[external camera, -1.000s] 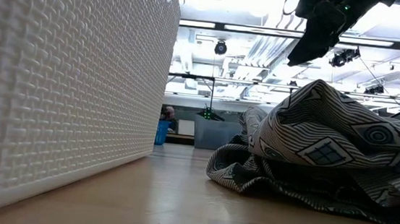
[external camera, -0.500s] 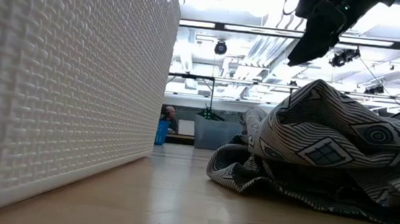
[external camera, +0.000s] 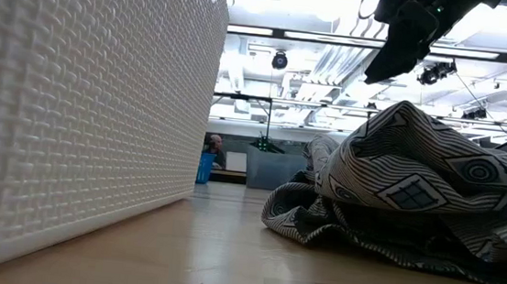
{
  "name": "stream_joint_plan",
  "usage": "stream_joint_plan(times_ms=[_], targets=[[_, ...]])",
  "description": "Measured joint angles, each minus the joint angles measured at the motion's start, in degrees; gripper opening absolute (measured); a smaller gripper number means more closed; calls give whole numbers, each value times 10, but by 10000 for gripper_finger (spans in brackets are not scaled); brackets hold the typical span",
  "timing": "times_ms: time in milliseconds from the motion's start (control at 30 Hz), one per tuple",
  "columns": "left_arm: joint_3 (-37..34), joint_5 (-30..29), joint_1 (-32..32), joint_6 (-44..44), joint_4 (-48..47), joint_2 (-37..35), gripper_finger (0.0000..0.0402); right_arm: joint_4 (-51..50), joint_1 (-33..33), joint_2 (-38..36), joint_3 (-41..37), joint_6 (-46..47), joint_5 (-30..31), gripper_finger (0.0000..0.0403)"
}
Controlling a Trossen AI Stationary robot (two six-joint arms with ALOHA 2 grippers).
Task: Pick & place medical supplies in basket/bin
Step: Put the patient gown into the white bin
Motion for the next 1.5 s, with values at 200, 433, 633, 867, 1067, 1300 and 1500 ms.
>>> stream_joint_plan(times_ms=[200, 433, 633, 867, 1067, 1300, 1500], targets=[[0, 0, 0, 0, 0, 0, 136, 0, 0, 0, 0, 0, 1, 236], [0, 0, 0, 0, 0, 0, 136, 0, 0, 0, 0, -57, 2, 236], [0, 0, 0, 0, 0, 0, 136, 0, 0, 0, 0, -59, 2, 236], [0, 0, 0, 0, 0, 0, 136, 0, 0, 0, 0, -57, 0, 236], [0, 0, 0, 0, 0, 0, 136, 0, 0, 0, 0, 43, -38, 236], [0, 0, 0, 0, 2, 0, 136, 0, 0, 0, 0, 170, -42, 236], [0, 0, 0, 0, 2, 0, 136, -33, 0, 0, 0, 292, -48, 236]])
